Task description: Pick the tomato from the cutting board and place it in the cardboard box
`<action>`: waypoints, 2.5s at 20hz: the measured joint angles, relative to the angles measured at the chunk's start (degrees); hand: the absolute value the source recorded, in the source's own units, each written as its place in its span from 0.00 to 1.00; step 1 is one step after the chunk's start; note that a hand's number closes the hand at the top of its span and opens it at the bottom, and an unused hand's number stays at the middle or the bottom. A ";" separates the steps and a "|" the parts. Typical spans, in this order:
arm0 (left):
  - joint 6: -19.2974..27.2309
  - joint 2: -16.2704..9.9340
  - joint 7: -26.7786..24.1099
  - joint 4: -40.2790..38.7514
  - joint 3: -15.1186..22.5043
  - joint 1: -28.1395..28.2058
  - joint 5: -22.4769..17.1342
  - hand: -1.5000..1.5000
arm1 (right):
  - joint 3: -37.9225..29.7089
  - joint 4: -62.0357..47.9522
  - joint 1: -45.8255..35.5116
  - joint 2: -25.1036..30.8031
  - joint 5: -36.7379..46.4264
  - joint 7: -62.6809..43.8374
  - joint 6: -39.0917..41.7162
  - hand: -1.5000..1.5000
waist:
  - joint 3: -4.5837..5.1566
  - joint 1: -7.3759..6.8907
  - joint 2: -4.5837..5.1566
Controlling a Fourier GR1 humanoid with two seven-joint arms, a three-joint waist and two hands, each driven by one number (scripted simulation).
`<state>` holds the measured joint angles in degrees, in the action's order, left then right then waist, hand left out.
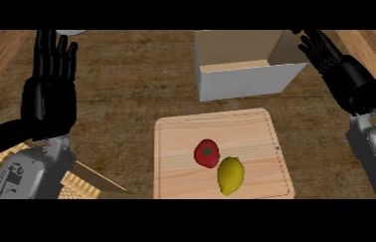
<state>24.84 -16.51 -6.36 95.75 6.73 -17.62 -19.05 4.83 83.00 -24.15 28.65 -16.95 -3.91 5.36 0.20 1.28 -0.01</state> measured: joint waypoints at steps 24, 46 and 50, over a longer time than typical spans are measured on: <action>-18.89 -12.37 7.73 1.09 7.48 1.18 8.22 0.50 | 17.54 39.87 24.71 10.76 50.60 -30.22 -20.10 0.00 | -0.28 1.54 -1.03; -23.29 -9.89 7.72 -0.96 7.46 -2.11 11.52 0.50 | 40.15 30.95 7.95 -12.27 60.51 -63.70 8.08 0.00 | -0.76 -2.68 -0.52; -23.58 -9.84 7.74 -0.76 6.77 -1.60 11.73 0.50 | 39.95 25.28 5.96 -18.11 61.92 -64.35 9.25 0.00 | -0.91 -2.44 -0.56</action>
<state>1.26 -26.36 1.38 94.99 13.50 -19.21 -7.32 44.78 108.28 -18.18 10.53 44.97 -68.26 14.61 -0.72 -1.15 -0.57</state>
